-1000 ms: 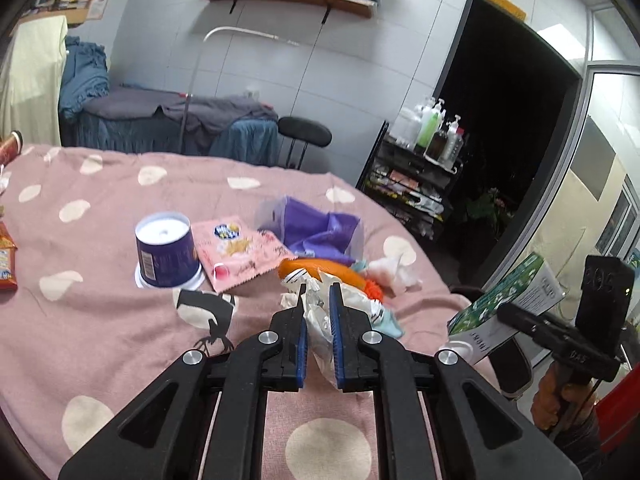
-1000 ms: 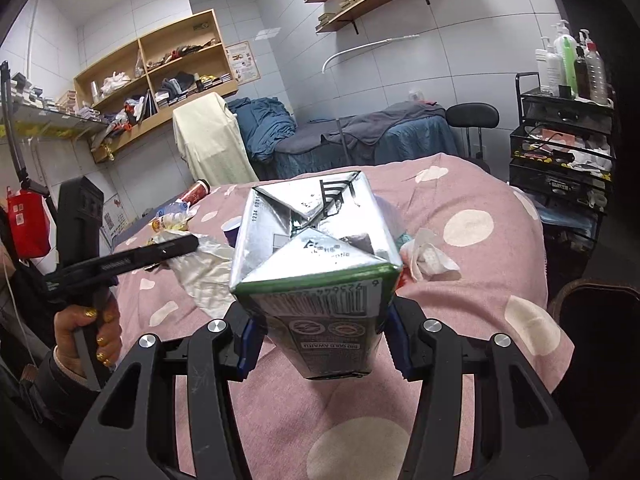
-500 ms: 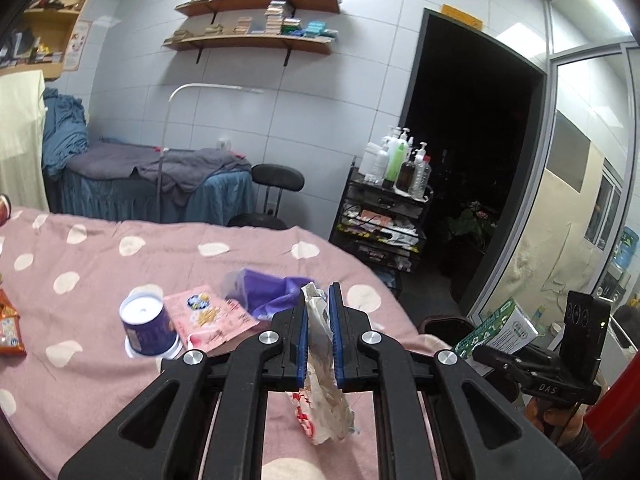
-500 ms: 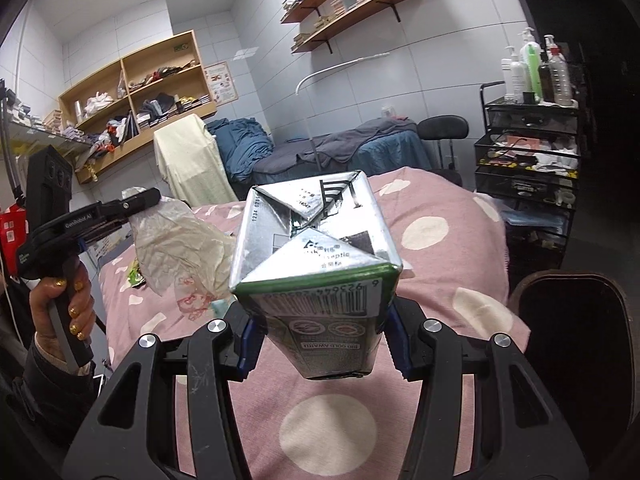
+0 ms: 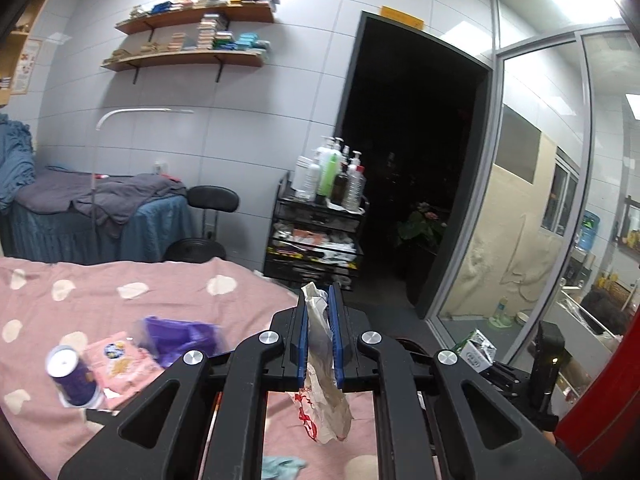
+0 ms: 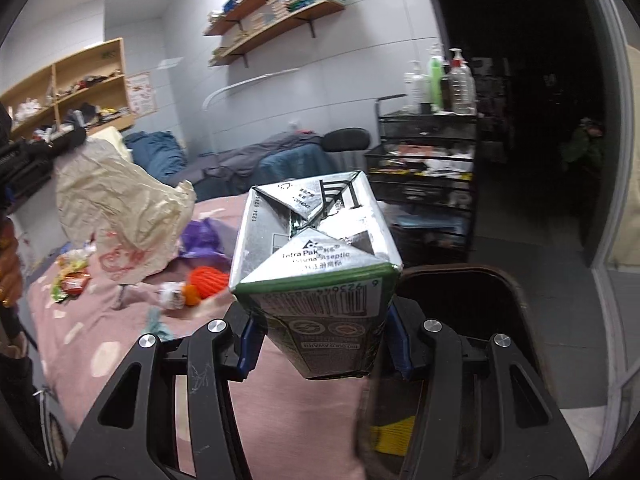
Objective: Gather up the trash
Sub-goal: 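Carry the milk carton over the bin and open the right gripper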
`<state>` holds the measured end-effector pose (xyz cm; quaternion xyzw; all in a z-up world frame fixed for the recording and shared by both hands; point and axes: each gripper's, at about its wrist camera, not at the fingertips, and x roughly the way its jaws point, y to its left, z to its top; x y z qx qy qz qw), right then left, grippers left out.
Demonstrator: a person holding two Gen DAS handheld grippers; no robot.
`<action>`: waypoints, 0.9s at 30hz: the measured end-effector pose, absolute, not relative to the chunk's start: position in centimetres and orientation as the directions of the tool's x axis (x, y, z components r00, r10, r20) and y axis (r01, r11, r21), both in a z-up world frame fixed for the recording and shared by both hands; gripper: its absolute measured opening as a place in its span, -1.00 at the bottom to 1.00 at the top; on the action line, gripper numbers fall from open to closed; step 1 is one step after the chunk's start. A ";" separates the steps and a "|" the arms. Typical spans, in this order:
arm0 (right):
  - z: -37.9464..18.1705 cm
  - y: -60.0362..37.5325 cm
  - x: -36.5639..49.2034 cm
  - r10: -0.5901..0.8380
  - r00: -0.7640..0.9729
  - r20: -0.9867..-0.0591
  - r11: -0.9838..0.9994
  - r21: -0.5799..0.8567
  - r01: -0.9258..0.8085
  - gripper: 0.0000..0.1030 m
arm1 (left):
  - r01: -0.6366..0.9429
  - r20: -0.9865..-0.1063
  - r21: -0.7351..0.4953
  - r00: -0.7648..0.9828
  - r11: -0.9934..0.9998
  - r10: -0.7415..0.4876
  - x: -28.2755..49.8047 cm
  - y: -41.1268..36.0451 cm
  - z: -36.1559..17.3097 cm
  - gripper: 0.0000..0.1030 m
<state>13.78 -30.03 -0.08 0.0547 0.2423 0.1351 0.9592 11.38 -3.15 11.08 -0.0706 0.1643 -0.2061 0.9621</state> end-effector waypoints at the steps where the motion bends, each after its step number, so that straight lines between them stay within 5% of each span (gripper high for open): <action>1: -0.4 -30.5 14.0 0.269 0.846 -0.460 0.962 0.165 -0.216 0.01 | 0.389 -0.293 -0.204 0.852 0.898 -0.435 11.8 -4.1 10.9 -0.81; 20: -11.2 -36.3 20.5 0.090 0.632 -0.770 0.987 0.152 0.045 0.01 | 0.543 -0.451 -0.213 0.683 0.813 -0.574 16.0 -14.4 6.1 -0.81; 27: -12.3 -36.9 20.0 0.099 0.617 -0.781 0.980 0.183 0.075 0.06 | 0.559 -0.480 -0.212 0.655 0.802 -0.583 16.3 -15.8 4.8 -0.81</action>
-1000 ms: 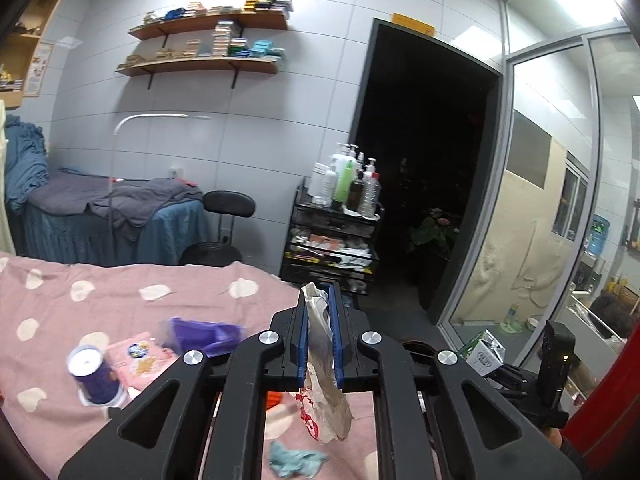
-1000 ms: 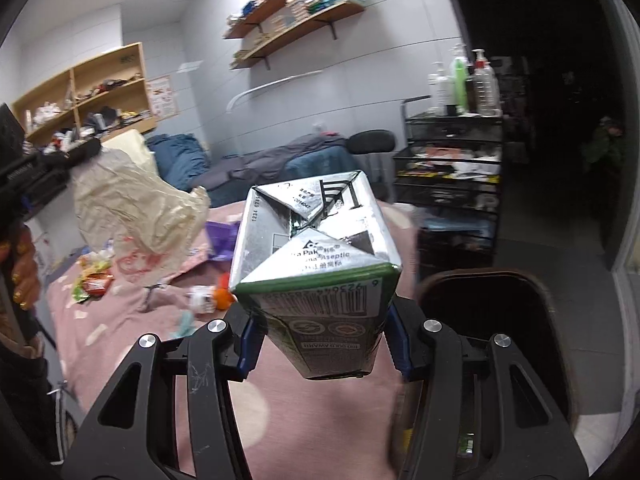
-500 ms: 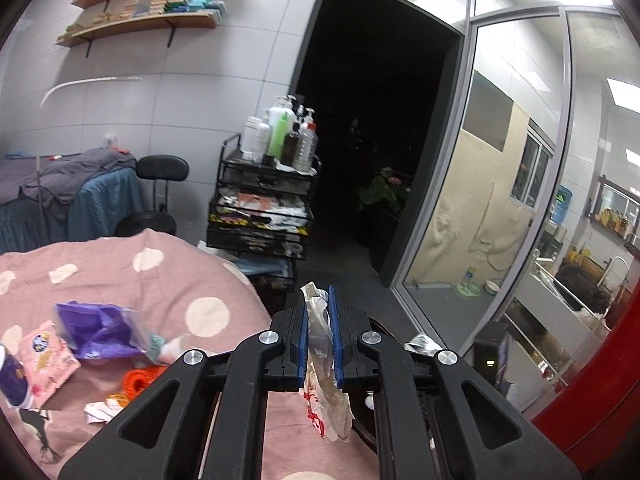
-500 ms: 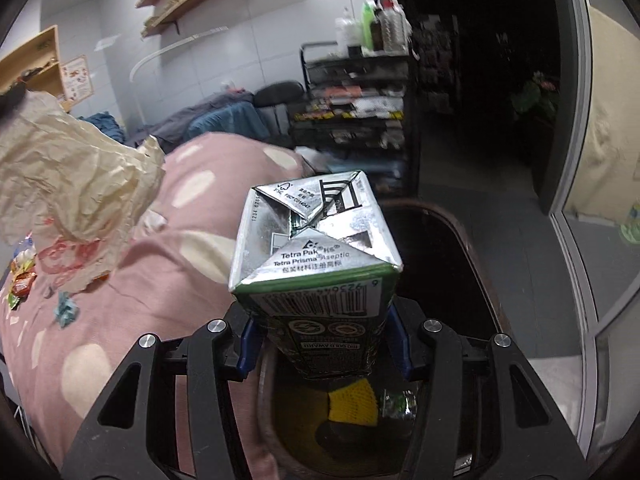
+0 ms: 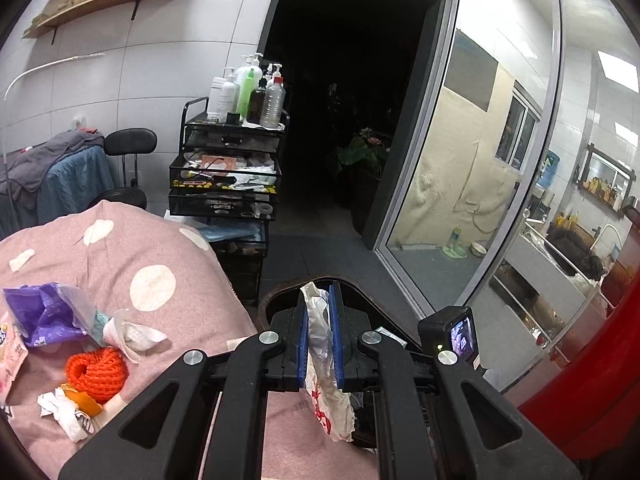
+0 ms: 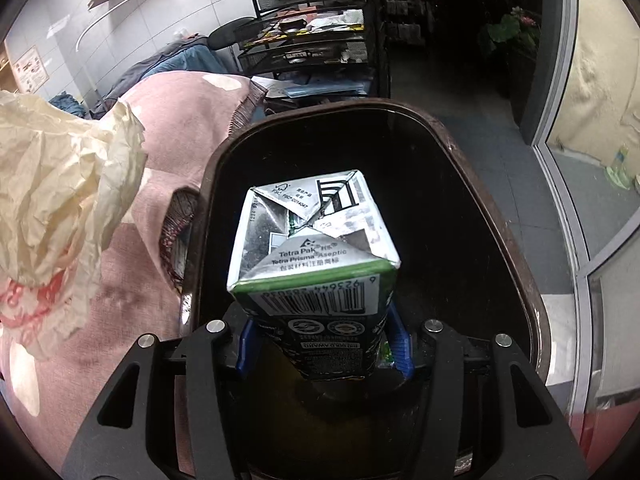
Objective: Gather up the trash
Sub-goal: 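Carry the milk carton over the bin and open the right gripper, then lower the crumpled paper into the bin and open the left gripper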
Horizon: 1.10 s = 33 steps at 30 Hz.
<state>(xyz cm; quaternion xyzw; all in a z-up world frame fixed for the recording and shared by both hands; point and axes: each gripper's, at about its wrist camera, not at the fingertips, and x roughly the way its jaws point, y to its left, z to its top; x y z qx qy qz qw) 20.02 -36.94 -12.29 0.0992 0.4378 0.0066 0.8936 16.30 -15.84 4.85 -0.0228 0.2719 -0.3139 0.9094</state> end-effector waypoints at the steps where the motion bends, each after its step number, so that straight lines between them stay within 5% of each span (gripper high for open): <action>1: -12.3 -37.0 19.5 0.102 0.621 -0.777 0.979 0.190 0.077 0.18 | 0.560 -0.482 -0.213 0.653 0.801 -0.584 16.3 -15.9 4.8 -0.81; 4: -11.8 -37.2 18.7 0.094 0.649 -0.755 0.977 0.197 0.087 0.41 | 0.563 -0.488 -0.212 0.648 0.799 -0.585 16.4 -16.3 4.6 -0.81; 33: -6.6 -43.3 12.8 -0.156 0.765 -0.625 0.908 0.214 0.360 0.55 | 0.629 -0.565 -0.191 0.557 0.754 -0.608 18.9 -23.2 2.1 -0.81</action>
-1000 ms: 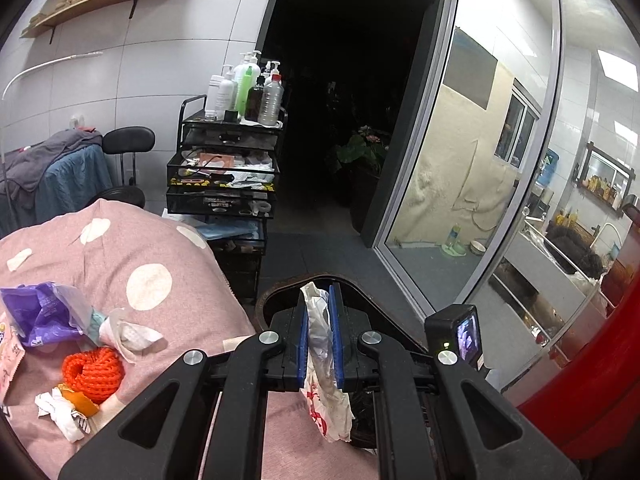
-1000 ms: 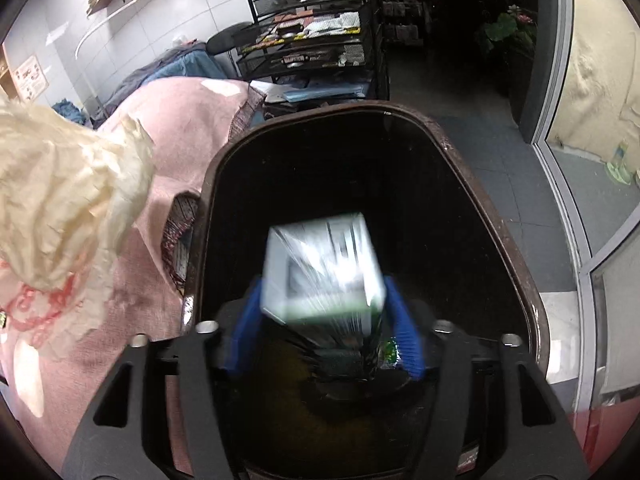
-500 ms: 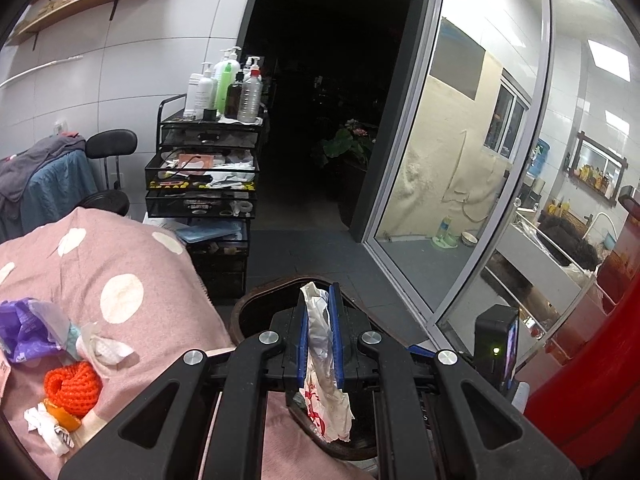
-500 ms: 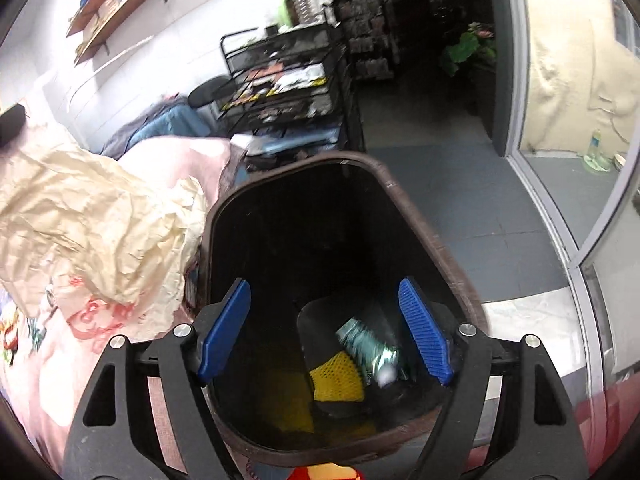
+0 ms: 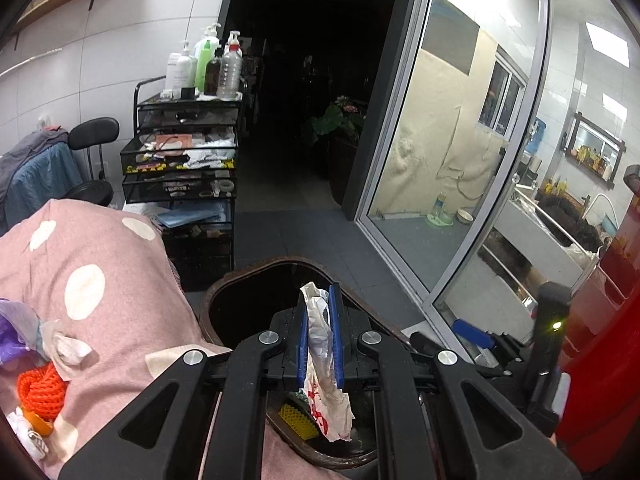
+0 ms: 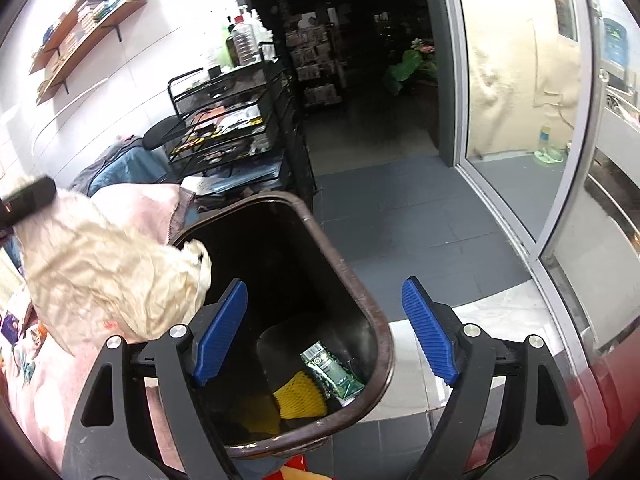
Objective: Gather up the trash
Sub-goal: 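Lower the crumpled paper into the bin and open the left gripper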
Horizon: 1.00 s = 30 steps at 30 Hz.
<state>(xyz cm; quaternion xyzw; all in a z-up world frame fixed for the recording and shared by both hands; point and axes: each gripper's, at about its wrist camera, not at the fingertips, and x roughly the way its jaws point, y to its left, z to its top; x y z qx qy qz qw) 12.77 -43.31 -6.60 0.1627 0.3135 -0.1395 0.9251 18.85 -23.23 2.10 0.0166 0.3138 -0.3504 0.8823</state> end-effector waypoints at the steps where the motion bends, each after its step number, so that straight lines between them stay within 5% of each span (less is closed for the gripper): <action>1: -6.6 -43.4 12.7 -0.159 0.764 -0.625 0.909 0.210 0.361 0.57 | 0.628 -0.573 -0.190 0.554 0.755 -0.604 19.0 -23.4 1.8 -0.81; 17: -6.7 -43.7 12.5 -0.166 0.760 -0.629 0.909 0.201 0.365 0.69 | 0.615 -0.708 -0.161 0.473 0.772 -0.525 19.9 -25.3 -3.1 -0.78; 19: -6.7 -43.6 12.4 -0.167 0.761 -0.627 0.909 0.201 0.365 0.70 | 0.619 -0.726 -0.142 0.465 0.773 -0.506 19.8 -25.4 -3.5 -0.59; 21: -6.7 -43.6 12.4 -0.169 0.762 -0.625 0.909 0.201 0.366 0.74 | 0.616 -0.728 -0.130 0.472 0.777 -0.497 19.5 -25.4 -3.6 -0.02; 24: -6.7 -43.7 12.3 -0.169 0.762 -0.626 0.907 0.203 0.368 0.78 | 0.609 -0.716 -0.119 0.494 0.784 -0.492 19.0 -25.1 -3.5 0.47; 30: -6.8 -43.6 12.2 -0.166 0.765 -0.623 0.909 0.205 0.364 0.83 | 0.610 -0.707 -0.089 0.518 0.787 -0.482 18.5 -24.6 -2.9 0.83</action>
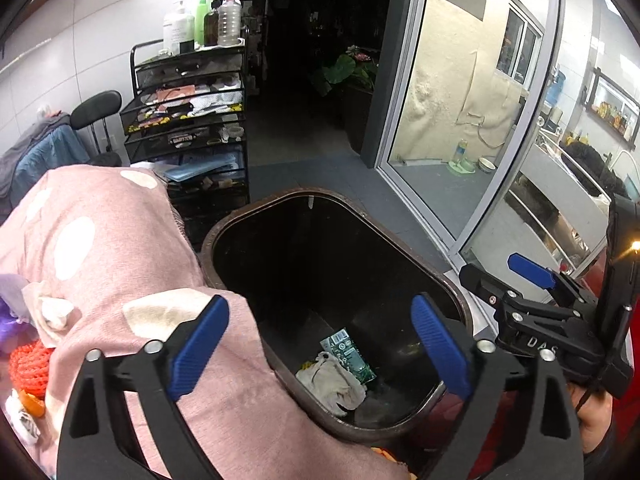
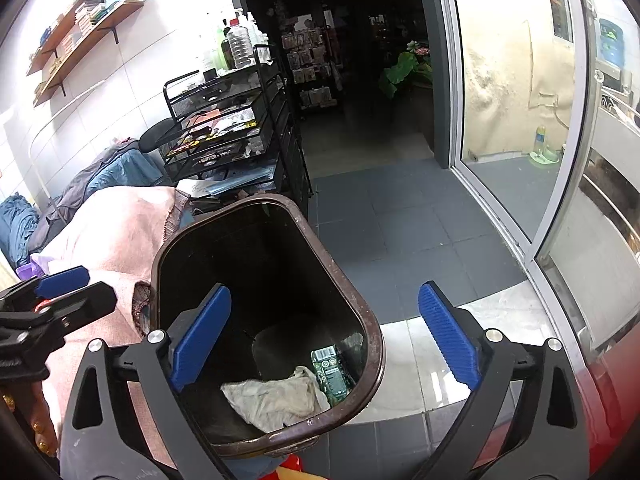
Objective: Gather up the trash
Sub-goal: 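Lower the crumpled paper into the bin and open the left gripper, then move both tools back over the table toward the remaining trash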
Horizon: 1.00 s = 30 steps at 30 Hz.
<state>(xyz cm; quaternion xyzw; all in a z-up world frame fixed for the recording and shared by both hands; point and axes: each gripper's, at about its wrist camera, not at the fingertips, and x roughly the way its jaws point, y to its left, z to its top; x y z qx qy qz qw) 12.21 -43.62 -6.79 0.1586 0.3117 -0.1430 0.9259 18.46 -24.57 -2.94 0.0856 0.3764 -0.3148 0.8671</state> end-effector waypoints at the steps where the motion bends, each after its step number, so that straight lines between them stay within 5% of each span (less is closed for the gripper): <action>1: -6.8 -43.6 12.2 -0.165 0.765 -0.622 0.909 0.205 0.363 0.83 | 0.608 -0.703 -0.084 0.525 0.789 -0.479 18.3 -24.4 -2.8 0.84; 10: -6.8 -42.8 12.3 -0.143 0.776 -0.614 0.919 0.209 0.335 0.84 | 0.587 -0.663 -0.133 0.547 0.799 -0.512 17.1 -21.9 -1.5 0.88; 30: -5.4 -36.1 13.1 -0.003 0.823 -0.568 0.963 0.219 0.155 0.85 | 0.478 -0.560 -0.001 0.727 0.878 -0.397 11.9 -13.2 0.0 0.89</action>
